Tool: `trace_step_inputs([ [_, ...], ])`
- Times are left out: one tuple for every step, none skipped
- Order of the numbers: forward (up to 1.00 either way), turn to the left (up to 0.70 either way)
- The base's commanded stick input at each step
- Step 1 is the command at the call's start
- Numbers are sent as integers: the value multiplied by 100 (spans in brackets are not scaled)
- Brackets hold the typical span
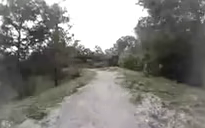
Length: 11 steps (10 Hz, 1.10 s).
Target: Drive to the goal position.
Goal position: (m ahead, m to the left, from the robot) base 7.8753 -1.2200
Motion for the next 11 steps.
trace_step_inputs([
  [85,0],
  [85,0],
  [85,0],
  [85,0],
  [85,0],
  [85,0],
  [85,0],
  [85,0],
  [85,0],
  [85,0],
  [85,0],
])
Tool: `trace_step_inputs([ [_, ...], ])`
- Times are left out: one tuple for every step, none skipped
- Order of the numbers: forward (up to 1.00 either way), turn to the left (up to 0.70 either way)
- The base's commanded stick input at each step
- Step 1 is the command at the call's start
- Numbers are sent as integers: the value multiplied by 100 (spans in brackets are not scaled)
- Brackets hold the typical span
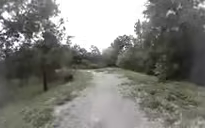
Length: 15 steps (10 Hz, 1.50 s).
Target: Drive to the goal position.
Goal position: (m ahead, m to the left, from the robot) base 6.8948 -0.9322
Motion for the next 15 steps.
trace_step_inputs([
  [85,0],
  [85,0],
  [85,0],
  [85,0],
  [85,0],
  [85,0],
  [85,0],
  [85,0],
  [85,0],
  [85,0],
  [85,0],
  [85,0],
  [85,0],
  [85,0],
  [85,0],
])
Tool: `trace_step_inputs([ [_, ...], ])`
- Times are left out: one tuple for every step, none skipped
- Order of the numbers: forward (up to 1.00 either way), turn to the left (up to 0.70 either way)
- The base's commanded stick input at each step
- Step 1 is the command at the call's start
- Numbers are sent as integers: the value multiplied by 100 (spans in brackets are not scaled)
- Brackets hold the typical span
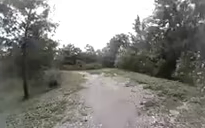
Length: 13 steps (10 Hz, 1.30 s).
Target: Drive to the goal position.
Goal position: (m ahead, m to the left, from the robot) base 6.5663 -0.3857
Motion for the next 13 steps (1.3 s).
trace_step_inputs([
  [85,0],
  [85,0],
  [85,0],
  [85,0],
  [85,0],
  [85,0],
  [85,0],
  [85,0],
  [85,0],
  [85,0],
  [85,0],
  [85,0],
  [85,0],
])
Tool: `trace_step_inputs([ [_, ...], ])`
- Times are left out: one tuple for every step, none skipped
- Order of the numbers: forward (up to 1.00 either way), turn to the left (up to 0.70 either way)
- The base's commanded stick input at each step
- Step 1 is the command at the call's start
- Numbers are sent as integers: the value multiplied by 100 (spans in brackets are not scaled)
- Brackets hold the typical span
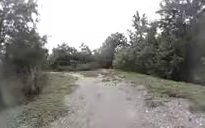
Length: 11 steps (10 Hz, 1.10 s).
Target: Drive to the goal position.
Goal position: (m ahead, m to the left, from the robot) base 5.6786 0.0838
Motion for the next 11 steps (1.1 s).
trace_step_inputs([
  [85,0],
  [85,0],
  [85,0],
  [85,0],
  [85,0],
  [85,0],
  [85,0],
  [85,0],
  [85,0],
  [85,0],
  [85,0],
])
